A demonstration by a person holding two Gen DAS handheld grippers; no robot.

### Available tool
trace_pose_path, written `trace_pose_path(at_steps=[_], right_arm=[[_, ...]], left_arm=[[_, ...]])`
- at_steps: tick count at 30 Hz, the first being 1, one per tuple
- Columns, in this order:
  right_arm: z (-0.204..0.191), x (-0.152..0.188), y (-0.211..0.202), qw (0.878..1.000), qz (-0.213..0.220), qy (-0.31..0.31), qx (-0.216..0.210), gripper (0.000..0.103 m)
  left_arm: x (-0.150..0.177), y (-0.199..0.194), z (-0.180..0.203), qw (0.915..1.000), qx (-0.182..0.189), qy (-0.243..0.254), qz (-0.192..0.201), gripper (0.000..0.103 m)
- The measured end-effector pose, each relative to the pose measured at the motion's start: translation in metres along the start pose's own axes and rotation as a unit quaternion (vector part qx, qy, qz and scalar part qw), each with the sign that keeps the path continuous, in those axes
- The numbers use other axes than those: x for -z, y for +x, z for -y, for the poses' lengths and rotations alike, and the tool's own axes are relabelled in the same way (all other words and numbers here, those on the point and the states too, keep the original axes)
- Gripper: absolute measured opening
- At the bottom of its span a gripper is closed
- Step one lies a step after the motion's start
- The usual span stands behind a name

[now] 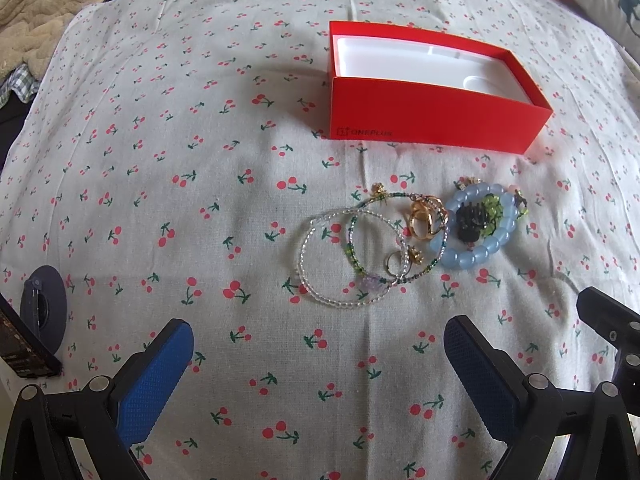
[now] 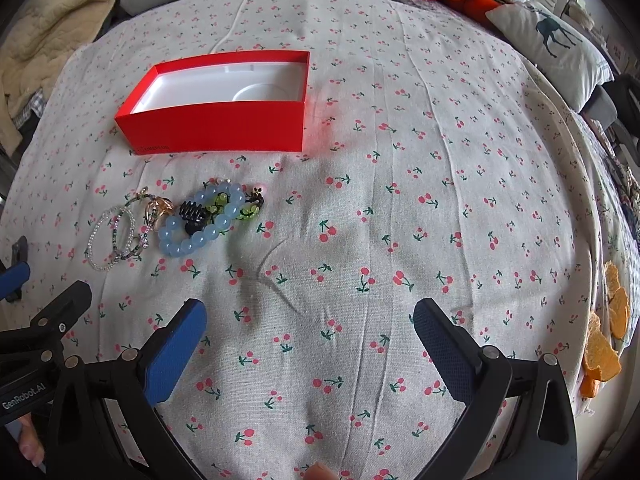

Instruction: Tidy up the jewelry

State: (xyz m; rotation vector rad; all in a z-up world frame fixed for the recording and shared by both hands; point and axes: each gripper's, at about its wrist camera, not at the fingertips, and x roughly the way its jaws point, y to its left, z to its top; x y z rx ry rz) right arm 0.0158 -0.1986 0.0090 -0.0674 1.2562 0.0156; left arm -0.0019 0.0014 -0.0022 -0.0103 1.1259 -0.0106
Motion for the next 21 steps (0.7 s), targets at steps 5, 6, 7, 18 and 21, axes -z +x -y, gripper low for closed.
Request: trace_pose_path(at_steps=[5, 6, 7, 18, 21], right_arm=[[-0.0003, 0.0001, 0.0001, 1.0, 0.0, 0.0, 0.0, 0.103], [-0.0001, 0.0001, 0.0001, 1.0, 0.0, 0.0, 0.0, 0.103], [-0.0003, 0.0002, 0.0, 1.0, 0.0, 0.0, 0.0, 0.103], [-0.0003, 0.0004, 0.0001, 1.0, 0.002, -0.001, 0.002, 0.103], [0.0007, -0.0004, -0.0006, 1.0, 0.007, 0.0, 0.006, 0.103]], left_arm=[[-0.0006, -0.0007, 0.0006, 1.0, -0.001, 0.0, 0.0, 0.103], [-0.001, -0.0006, 0.0006, 1.0, -0.001, 0.0, 0.0, 0.103], [-0.001, -0.0006, 0.0005, 1.0, -0.002, 0.0, 0.001, 0.103], [-0.0012, -0.0007, -0.0002, 1.0, -0.004, 0.001, 0.001, 0.103], [-0.0008, -0.0017, -0.0032, 1.0, -0.006, 0.0, 0.005, 0.103]])
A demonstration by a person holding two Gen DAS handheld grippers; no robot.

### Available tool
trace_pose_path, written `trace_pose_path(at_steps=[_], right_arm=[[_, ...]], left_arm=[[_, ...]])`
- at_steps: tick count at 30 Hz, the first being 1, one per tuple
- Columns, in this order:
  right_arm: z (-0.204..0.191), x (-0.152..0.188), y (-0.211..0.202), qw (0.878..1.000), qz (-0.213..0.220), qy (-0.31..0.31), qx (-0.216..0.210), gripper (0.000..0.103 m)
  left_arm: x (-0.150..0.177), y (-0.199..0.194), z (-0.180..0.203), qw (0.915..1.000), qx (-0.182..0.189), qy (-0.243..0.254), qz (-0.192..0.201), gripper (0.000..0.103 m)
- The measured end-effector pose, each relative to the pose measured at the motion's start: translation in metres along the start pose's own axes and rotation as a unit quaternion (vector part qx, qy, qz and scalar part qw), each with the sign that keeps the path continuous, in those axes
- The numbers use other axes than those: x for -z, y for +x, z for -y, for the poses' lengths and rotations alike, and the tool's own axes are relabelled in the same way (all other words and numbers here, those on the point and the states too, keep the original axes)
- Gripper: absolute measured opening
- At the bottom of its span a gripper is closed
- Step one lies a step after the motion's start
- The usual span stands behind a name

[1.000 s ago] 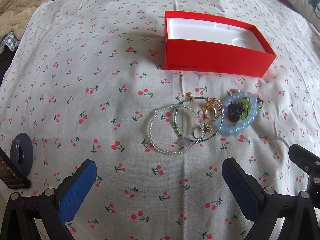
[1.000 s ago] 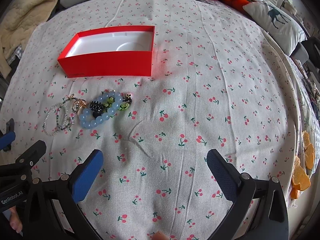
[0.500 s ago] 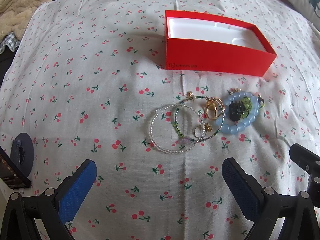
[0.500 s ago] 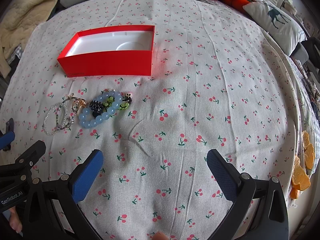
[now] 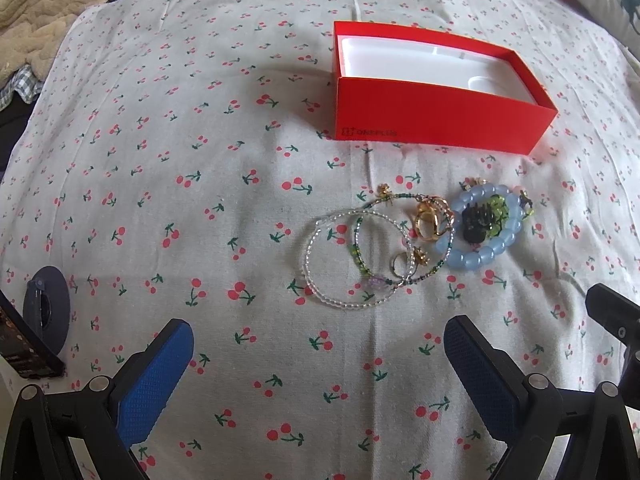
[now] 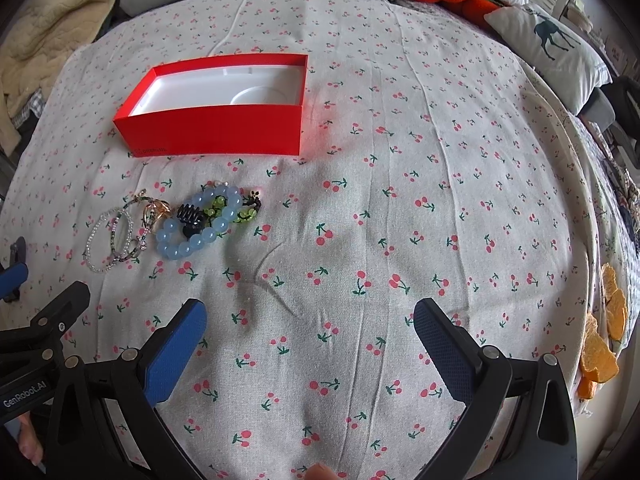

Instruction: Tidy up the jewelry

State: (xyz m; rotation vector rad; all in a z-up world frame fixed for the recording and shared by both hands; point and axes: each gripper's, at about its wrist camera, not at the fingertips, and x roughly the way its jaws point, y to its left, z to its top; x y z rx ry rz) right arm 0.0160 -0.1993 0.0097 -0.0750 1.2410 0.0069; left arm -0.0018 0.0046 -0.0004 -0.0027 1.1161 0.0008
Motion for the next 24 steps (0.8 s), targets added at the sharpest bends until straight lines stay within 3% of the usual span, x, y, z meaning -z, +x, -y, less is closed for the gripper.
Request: trace_pose_path(at_steps=[5, 10, 14, 21, 24], right_arm=[[0.003, -0.005, -0.01, 1.0, 0.026, -0.002, 0.007, 0.103], [0.005, -0.018, -0.022, 0.999, 0.045, -0.011, 0.013, 0.103], [0.009, -0.032, -0.025, 0.999, 0.033, 0.005, -0.013, 0.103], [0.005, -0.052, -0.01, 0.998, -0.012, 0.019, -0.057, 0.103], [0.004, -0.054, 0.007, 0.995, -0.041, 0.029, -0.085, 0.103]], left_arm=[[-0.004, 0.0, -0.005, 1.0, 0.003, -0.003, -0.003, 0.103], [-0.015, 0.001, -0.009, 0.9995, 0.001, -0.009, -0.031, 0.103], [-0.028, -0.006, -0.016, 0.9999, -0.006, -0.013, 0.003, 0.103], [-0.05, 0.011, -0.023, 0.9984, -0.013, 0.007, -0.055, 0.103], [-0.05, 0.023, -0.036, 0.9966, 0.038, -0.024, -0.069, 0.103]])
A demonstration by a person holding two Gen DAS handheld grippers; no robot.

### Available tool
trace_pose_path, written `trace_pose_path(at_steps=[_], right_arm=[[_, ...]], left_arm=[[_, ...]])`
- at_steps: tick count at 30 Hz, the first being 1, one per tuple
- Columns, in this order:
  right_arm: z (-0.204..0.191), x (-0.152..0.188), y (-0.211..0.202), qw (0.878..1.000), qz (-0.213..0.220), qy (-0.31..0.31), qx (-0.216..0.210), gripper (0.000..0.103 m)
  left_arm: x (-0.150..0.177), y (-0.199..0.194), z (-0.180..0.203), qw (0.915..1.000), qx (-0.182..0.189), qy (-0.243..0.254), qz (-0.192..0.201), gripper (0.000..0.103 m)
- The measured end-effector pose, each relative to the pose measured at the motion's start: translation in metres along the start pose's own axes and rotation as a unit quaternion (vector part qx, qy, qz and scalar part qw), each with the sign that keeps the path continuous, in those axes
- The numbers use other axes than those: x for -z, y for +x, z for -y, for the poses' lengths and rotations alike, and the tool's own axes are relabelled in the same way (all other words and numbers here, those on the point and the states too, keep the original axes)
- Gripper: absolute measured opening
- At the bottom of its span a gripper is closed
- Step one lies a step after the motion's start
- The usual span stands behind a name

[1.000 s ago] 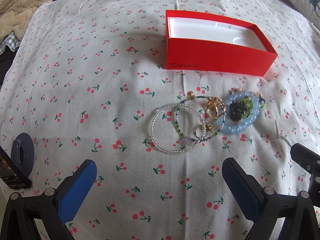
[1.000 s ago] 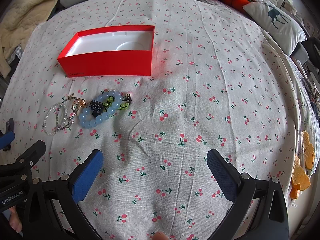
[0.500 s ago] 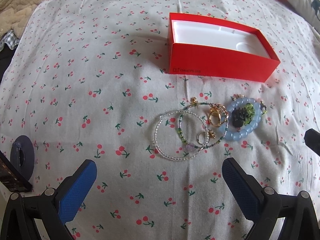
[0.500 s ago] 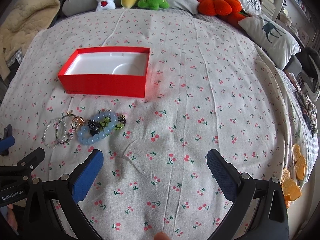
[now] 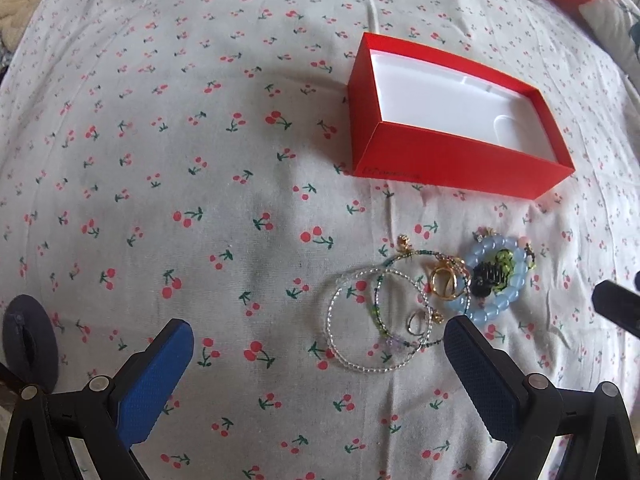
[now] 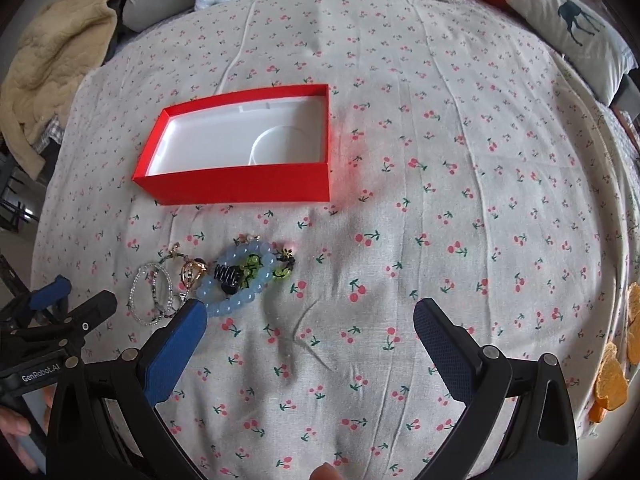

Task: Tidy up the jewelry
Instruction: 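Grasp the clear beaded bracelet with the left tool while the right tool grasps the green beaded bracelet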

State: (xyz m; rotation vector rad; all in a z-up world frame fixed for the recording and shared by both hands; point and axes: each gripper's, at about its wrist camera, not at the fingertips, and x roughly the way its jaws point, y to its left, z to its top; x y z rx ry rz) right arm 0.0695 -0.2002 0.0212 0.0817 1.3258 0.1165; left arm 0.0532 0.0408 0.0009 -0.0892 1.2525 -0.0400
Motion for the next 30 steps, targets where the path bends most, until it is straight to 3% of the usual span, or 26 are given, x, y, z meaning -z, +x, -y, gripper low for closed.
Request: trace_pose_path(at_steps=[2, 4, 6, 10, 14, 21, 30], right_arm=[[0.003, 0.001, 0.013, 1.0, -0.015, 0.011, -0.02, 0.103], [0.002, 0.001, 0.022, 0.999, -0.028, 0.017, -0.032, 0.103], [-0.004, -0.001, 0.024, 0.998, -0.033, 0.013, -0.052, 0.102], [-0.021, -0.005, 0.022, 0.996, -0.026, 0.005, -0.083, 0.099], [-0.036, -0.006, 0.032, 0.992, -0.048, 0.001, -0.114, 0.086], [-0.061, -0.006, 0.046, 0.985, -0.069, -0.012, -0.155, 0.049], [-0.075, -0.006, 0.064, 0.985, -0.085, -0.009, -0.15, 0.024]], left_arm=[[0.001, 0.01, -0.01, 0.9993, 0.029, -0.02, -0.009, 0.101], [0.002, 0.02, -0.016, 0.998, 0.048, -0.031, -0.027, 0.09], [0.001, 0.028, -0.017, 0.9963, 0.07, -0.031, -0.039, 0.086], [-0.001, 0.037, -0.017, 0.9946, 0.088, -0.03, -0.046, 0.074], [-0.002, 0.044, -0.013, 0.9907, 0.121, -0.026, -0.057, 0.056], [-0.002, 0.047, -0.011, 0.9926, 0.106, -0.016, -0.058, 0.031], [0.002, 0.049, -0.016, 0.9945, 0.09, -0.013, -0.052, 0.012]])
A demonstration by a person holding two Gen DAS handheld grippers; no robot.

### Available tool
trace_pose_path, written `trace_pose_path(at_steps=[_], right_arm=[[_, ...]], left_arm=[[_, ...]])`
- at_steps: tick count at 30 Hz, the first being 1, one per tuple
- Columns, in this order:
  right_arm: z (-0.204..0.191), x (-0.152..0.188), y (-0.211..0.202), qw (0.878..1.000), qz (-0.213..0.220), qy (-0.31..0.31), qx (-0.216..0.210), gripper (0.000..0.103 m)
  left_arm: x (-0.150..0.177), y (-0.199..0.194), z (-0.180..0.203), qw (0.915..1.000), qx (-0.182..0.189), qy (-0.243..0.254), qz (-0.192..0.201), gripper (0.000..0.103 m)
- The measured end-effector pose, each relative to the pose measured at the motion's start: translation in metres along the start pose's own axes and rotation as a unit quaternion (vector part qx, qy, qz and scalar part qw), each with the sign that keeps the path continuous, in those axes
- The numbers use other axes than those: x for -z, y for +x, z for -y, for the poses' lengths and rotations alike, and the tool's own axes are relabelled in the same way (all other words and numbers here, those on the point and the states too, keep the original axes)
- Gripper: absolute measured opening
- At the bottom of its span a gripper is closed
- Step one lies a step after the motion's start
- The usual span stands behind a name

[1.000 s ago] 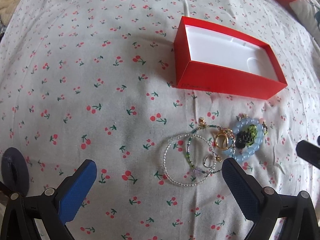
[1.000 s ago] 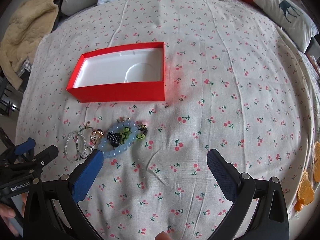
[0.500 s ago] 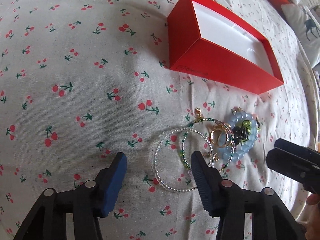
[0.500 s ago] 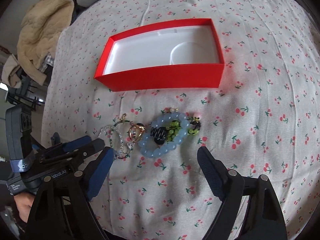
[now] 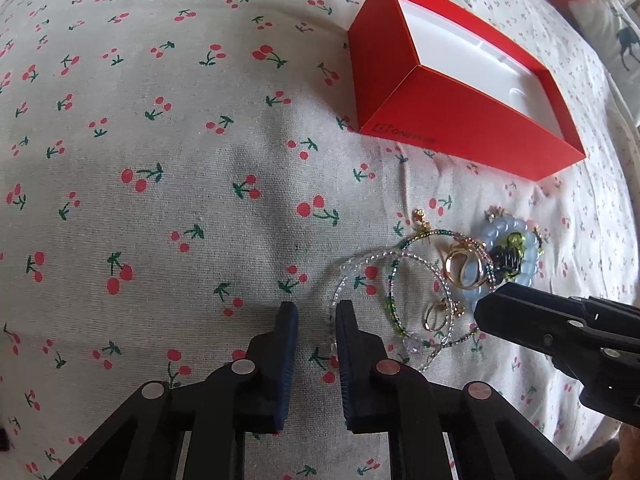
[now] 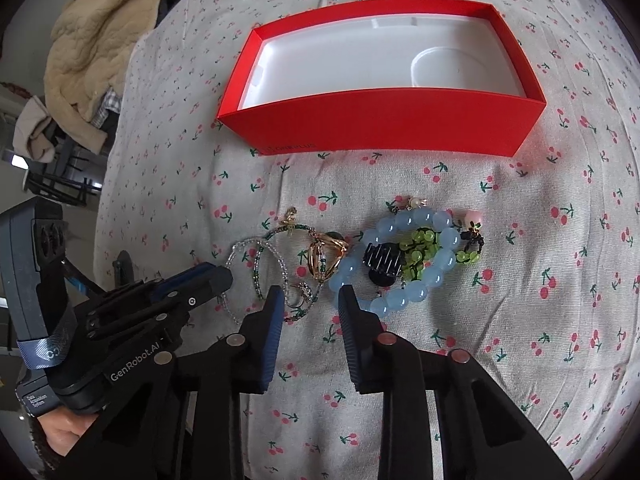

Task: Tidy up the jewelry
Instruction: 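Grasp the clear beaded bracelet with the left tool while the right tool grasps the green beaded bracelet, then carry both bracelets into the red box and open both tools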

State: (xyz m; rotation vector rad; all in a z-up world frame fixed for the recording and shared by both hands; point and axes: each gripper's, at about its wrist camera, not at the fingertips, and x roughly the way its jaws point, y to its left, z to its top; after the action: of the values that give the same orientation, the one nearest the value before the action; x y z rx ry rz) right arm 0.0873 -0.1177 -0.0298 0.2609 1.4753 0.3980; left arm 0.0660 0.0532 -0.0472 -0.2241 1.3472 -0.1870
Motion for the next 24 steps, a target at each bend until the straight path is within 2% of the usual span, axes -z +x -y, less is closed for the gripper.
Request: trace_pose_path(at_steps=[3, 9, 24], right_arm=[[0.0, -0.001, 0.007, 1.0, -0.006, 0.003, -0.004, 0.014], [-0.005, 0.003, 0.003, 1.0, 0.002, -0.013, 0.002, 0.004], [-0.009, 0.014, -0.033, 0.999, 0.038, -0.026, -0.022, 0.003]], left_arm=[[0.001, 0.0, -0.001, 1.0, 0.0, 0.0, 0.0, 0.005], [0.003, -0.003, -0.001, 0.9999, 0.01, -0.01, 0.005, 0.0], [0.006, -0.034, 0.011, 0.9981, 0.039, -0.01, 0.048, 0.0]])
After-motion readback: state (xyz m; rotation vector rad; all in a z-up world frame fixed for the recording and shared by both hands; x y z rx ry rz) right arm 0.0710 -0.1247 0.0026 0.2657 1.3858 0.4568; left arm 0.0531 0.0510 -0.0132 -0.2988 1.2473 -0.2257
